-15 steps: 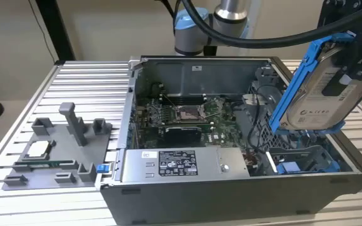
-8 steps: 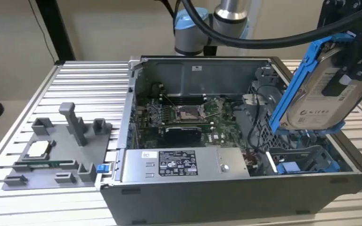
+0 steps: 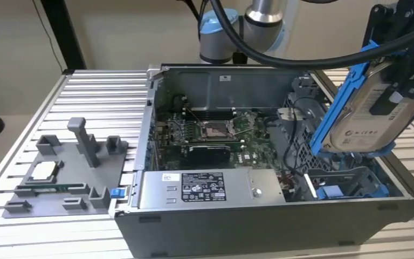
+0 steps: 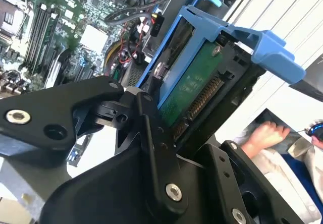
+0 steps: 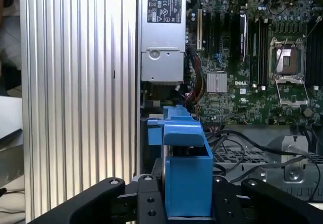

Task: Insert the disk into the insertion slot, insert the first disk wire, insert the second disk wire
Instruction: 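Insert the disk into the insertion slot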

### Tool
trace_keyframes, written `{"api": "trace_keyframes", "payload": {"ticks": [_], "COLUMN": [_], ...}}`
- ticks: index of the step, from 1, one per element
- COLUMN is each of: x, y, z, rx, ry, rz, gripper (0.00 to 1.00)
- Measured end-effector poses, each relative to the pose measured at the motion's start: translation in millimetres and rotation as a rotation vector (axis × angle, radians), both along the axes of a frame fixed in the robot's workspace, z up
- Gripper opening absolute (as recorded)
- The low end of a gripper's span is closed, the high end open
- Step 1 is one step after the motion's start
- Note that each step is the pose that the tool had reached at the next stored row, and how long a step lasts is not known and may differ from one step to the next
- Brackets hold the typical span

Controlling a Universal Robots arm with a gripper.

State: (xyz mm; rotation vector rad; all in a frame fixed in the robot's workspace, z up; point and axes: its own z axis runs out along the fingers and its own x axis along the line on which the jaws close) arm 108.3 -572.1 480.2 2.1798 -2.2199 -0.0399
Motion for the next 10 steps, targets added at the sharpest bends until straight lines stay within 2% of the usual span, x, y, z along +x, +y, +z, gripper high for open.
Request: {"api": "trace_keyframes", "payload": {"ticks": [10], "x": [11.2], "y": [-7.3], "z": [-7.9], "rx": [0.0003], "ry": [0.0002], "rz": [0.0], "gripper": [0.0]}}
